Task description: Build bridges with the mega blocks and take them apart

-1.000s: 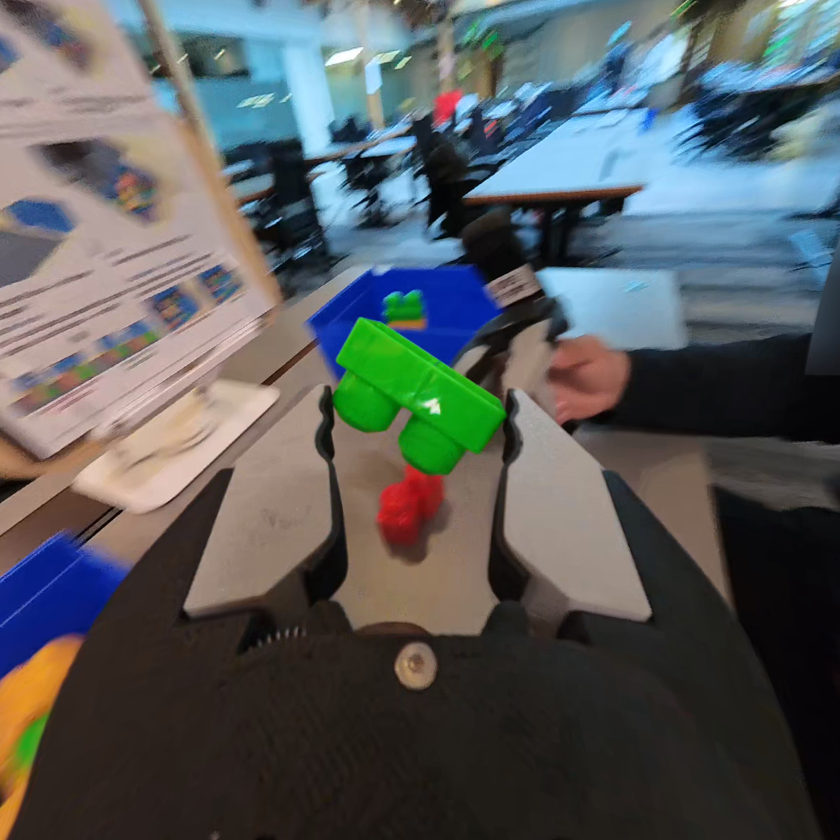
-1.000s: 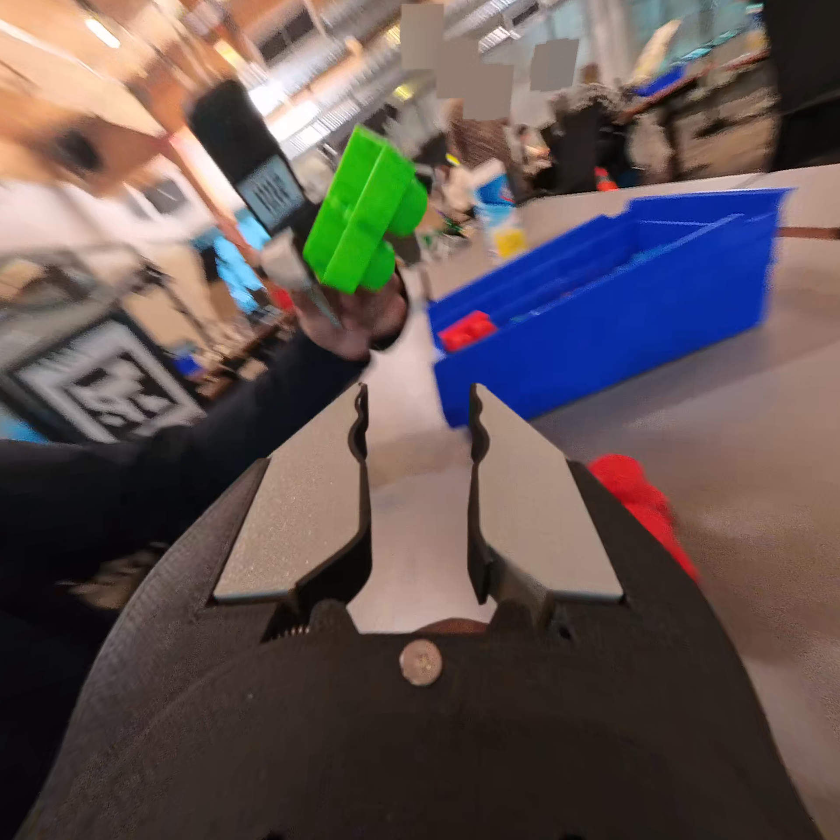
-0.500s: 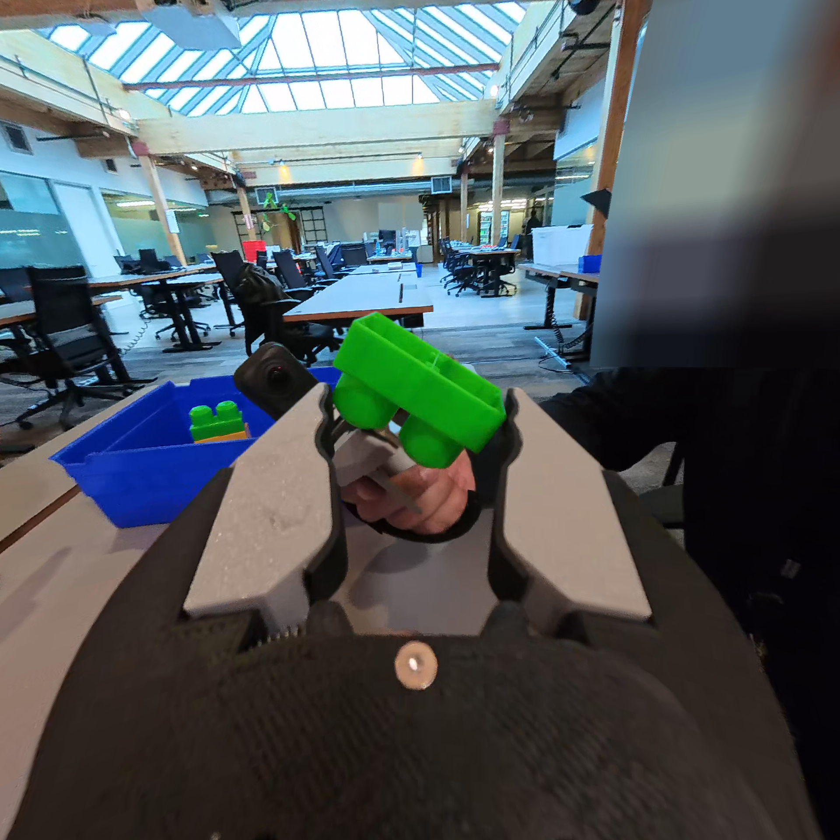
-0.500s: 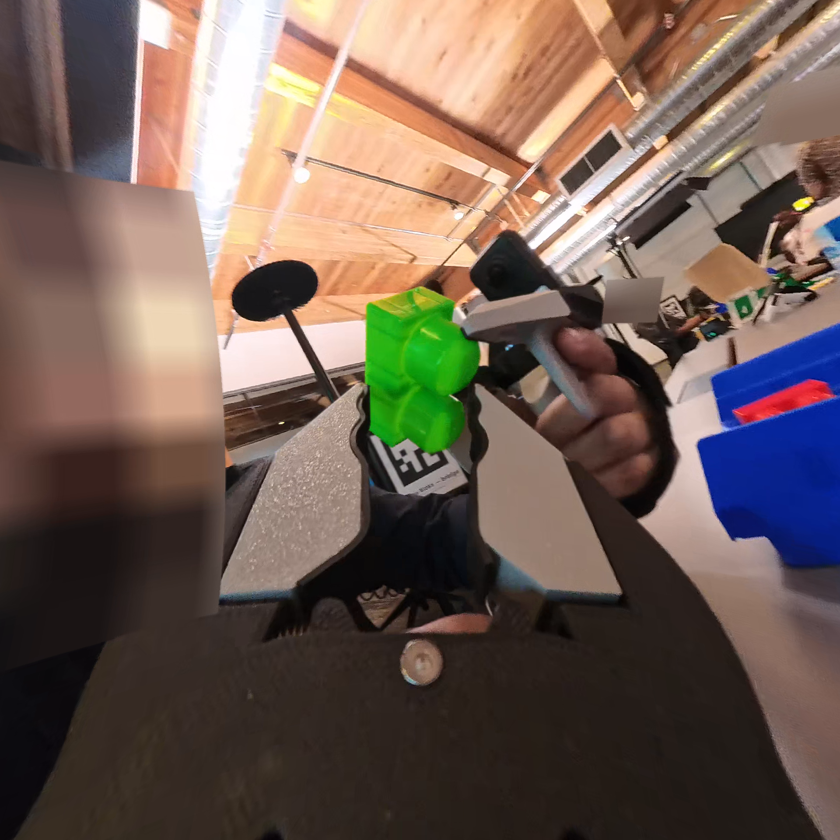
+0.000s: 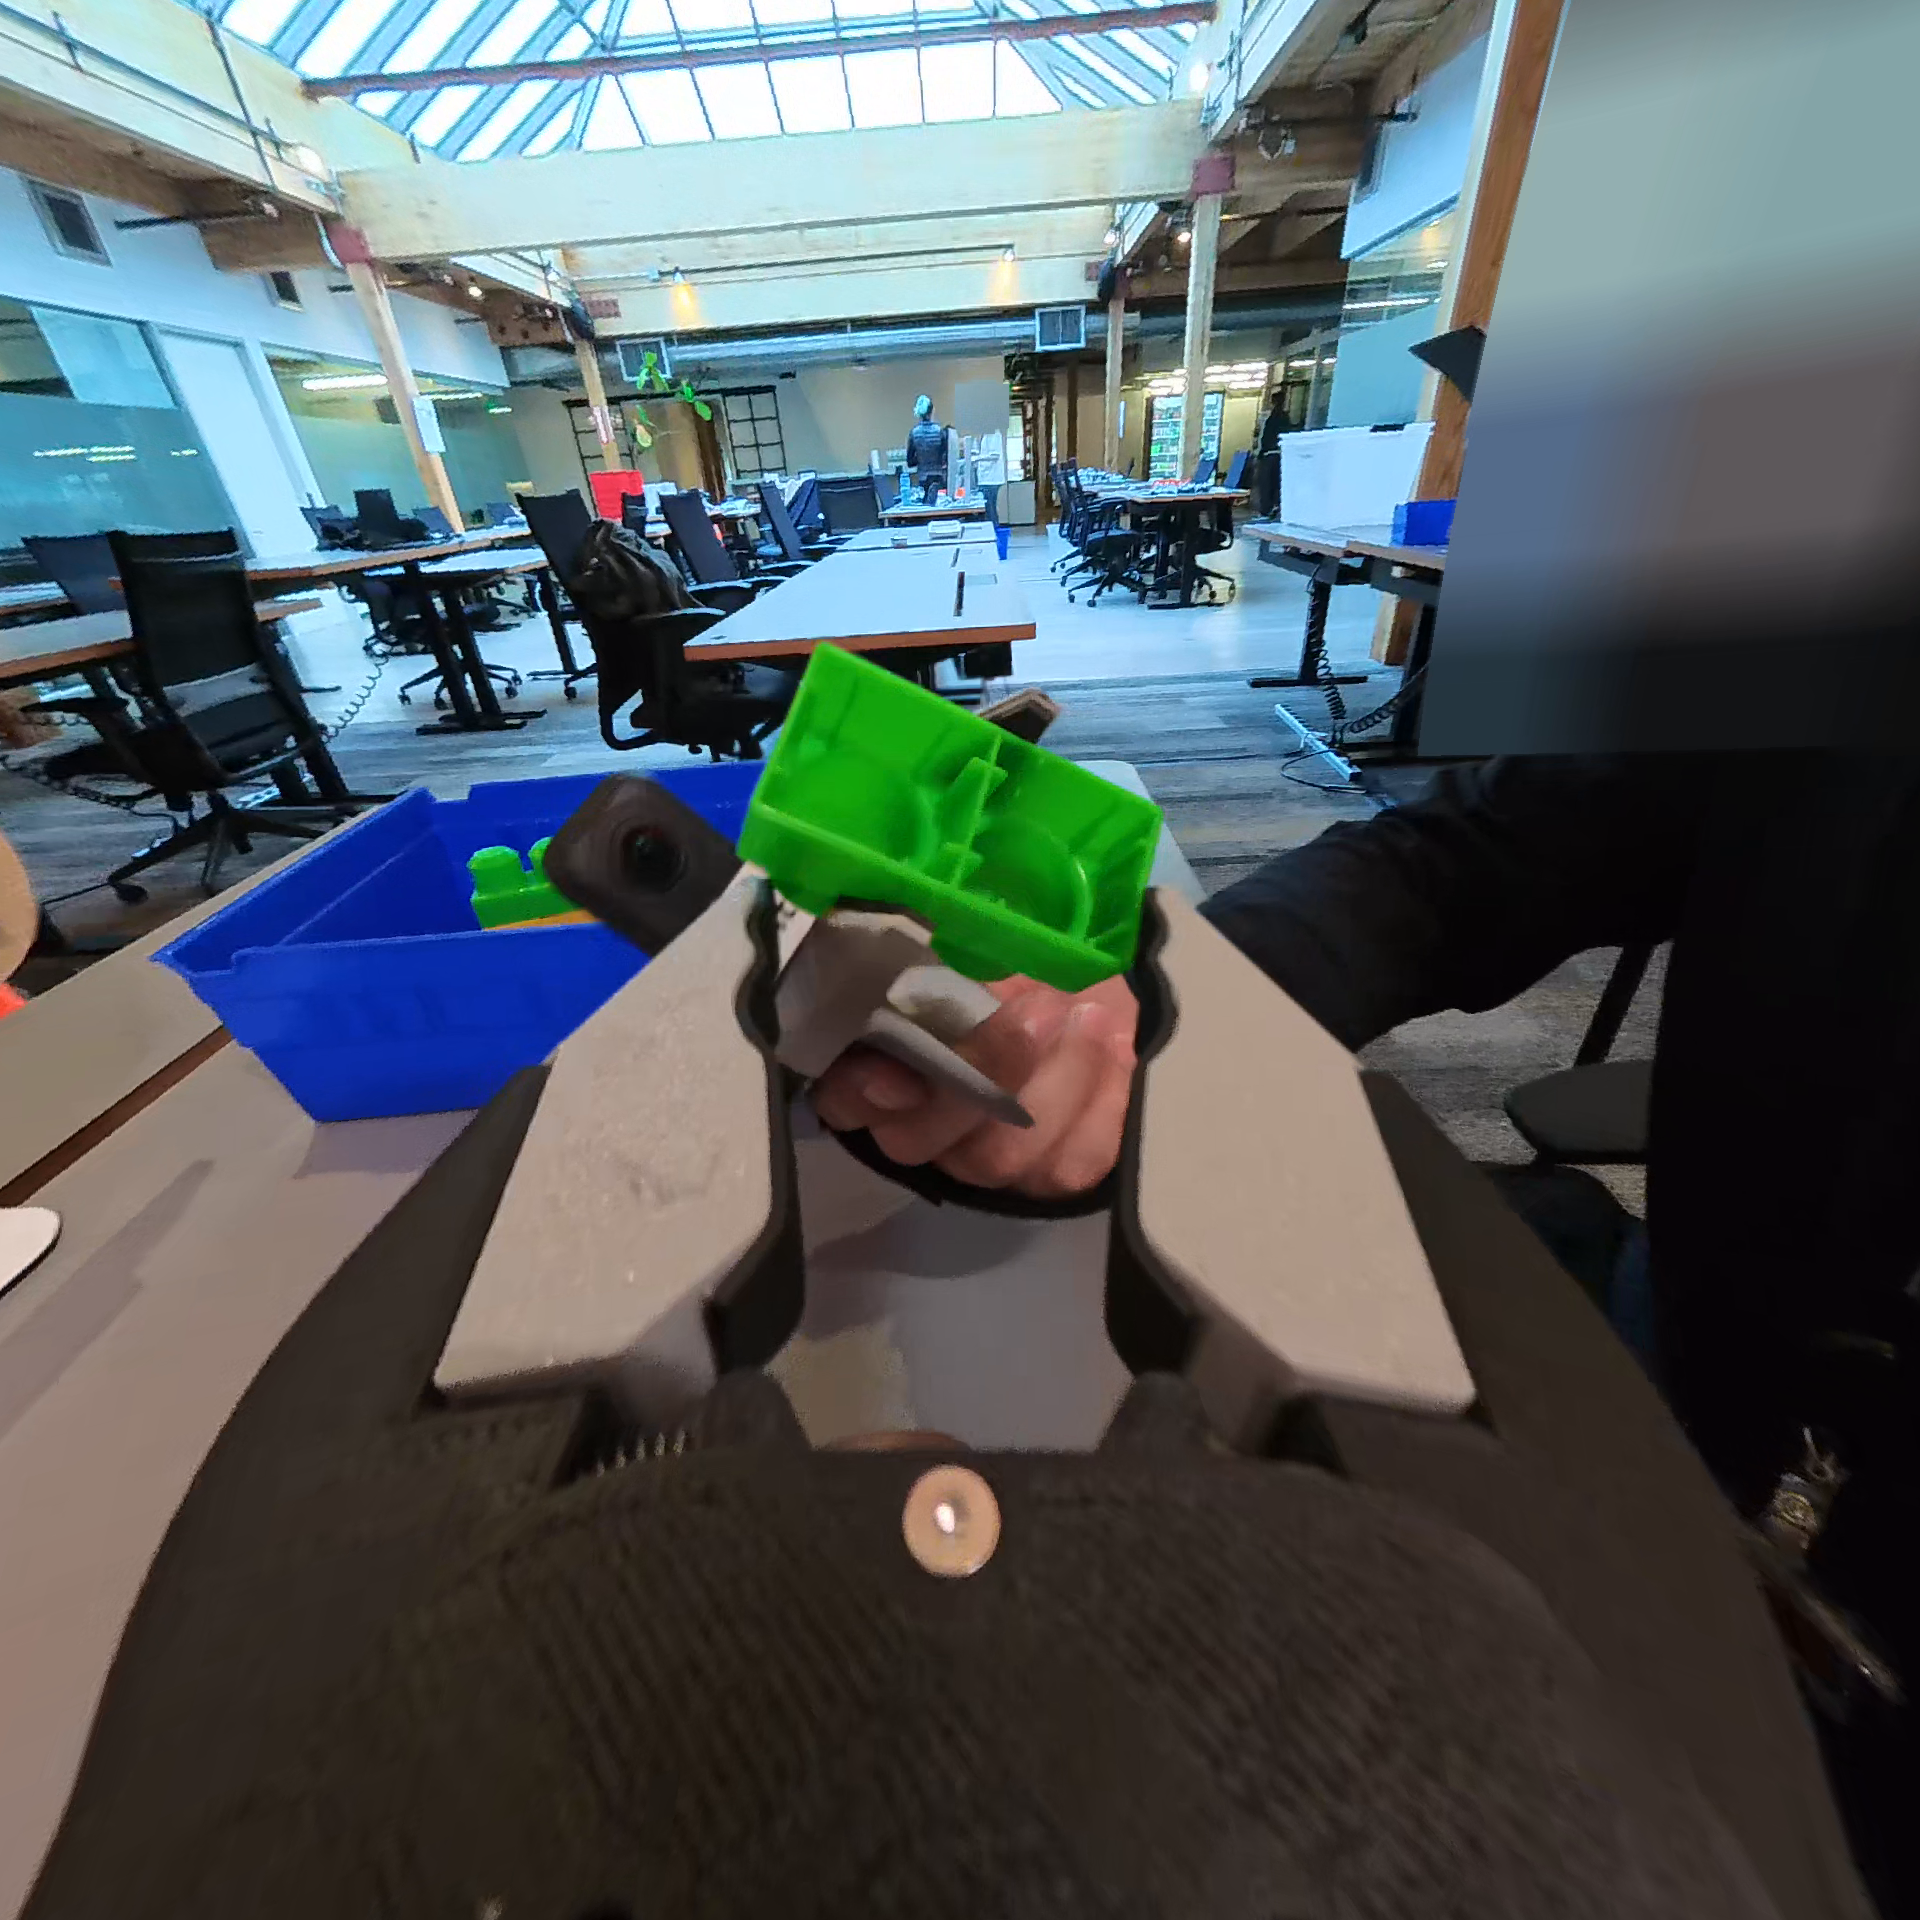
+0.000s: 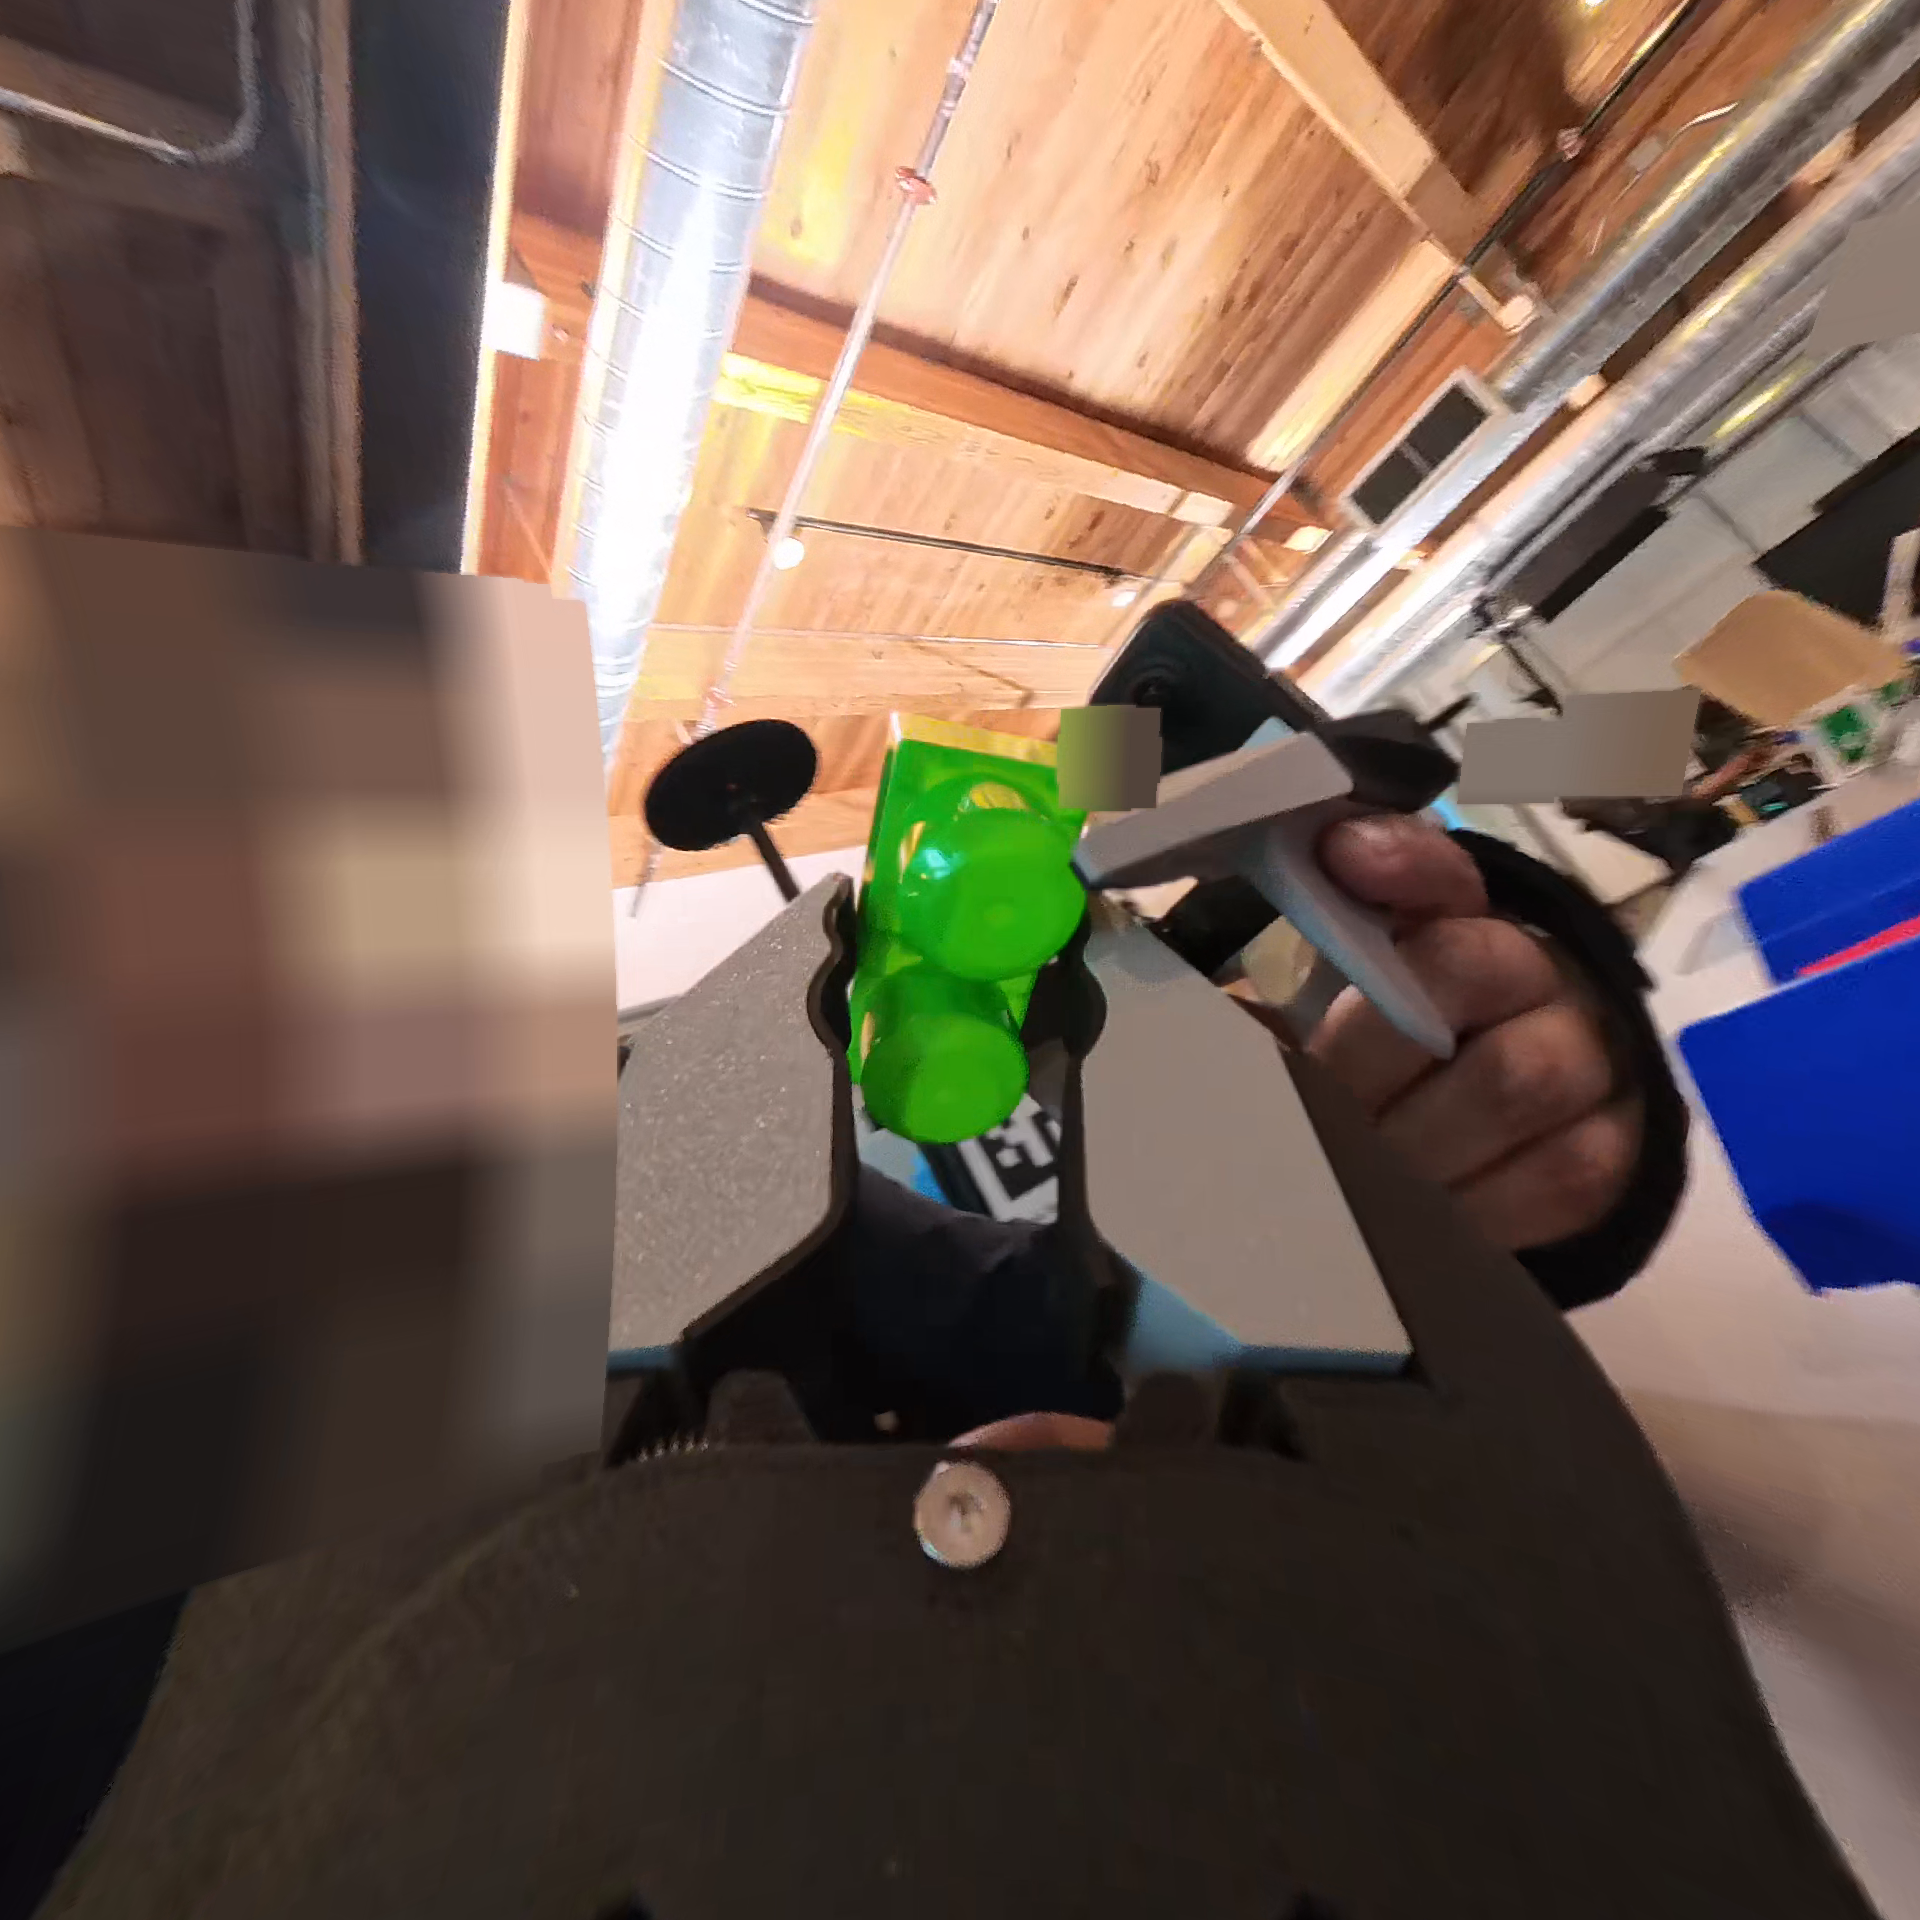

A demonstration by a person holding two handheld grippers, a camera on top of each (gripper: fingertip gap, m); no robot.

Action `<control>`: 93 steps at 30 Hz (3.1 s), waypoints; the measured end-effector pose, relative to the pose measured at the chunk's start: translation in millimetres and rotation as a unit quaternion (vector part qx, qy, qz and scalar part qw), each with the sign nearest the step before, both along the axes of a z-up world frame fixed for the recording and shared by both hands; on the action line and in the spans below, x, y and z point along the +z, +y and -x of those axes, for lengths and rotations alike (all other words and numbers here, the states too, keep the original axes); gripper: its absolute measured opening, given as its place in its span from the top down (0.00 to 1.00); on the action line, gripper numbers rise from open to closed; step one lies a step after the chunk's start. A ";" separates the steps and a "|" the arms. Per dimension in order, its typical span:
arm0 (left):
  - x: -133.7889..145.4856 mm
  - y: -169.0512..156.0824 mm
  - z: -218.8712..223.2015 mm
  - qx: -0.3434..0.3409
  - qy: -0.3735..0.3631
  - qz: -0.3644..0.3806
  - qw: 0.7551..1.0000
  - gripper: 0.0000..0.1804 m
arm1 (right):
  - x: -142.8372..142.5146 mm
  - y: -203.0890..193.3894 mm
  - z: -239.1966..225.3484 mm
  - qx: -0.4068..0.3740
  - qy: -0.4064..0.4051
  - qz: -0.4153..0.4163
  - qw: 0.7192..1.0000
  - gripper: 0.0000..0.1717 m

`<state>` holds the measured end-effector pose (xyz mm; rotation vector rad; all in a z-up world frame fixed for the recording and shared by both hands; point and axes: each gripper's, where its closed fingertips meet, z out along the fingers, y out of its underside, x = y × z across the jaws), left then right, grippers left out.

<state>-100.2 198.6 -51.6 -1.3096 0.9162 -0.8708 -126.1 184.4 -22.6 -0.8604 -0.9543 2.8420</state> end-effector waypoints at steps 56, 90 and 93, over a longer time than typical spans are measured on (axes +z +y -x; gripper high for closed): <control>-177.7 94.7 57.8 0.451 0.241 0.267 0.817 0.38 | -24.1 65.5 -1.4 -0.290 -0.157 -0.220 0.918 0.81; -185.2 107.4 74.9 0.437 0.249 0.286 0.816 0.47 | -23.3 66.0 -2.1 -0.288 -0.157 -0.216 0.920 0.81; -185.7 110.5 76.6 0.440 0.245 0.291 0.814 0.46 | -22.8 66.0 -2.3 -0.287 -0.156 -0.215 0.920 0.81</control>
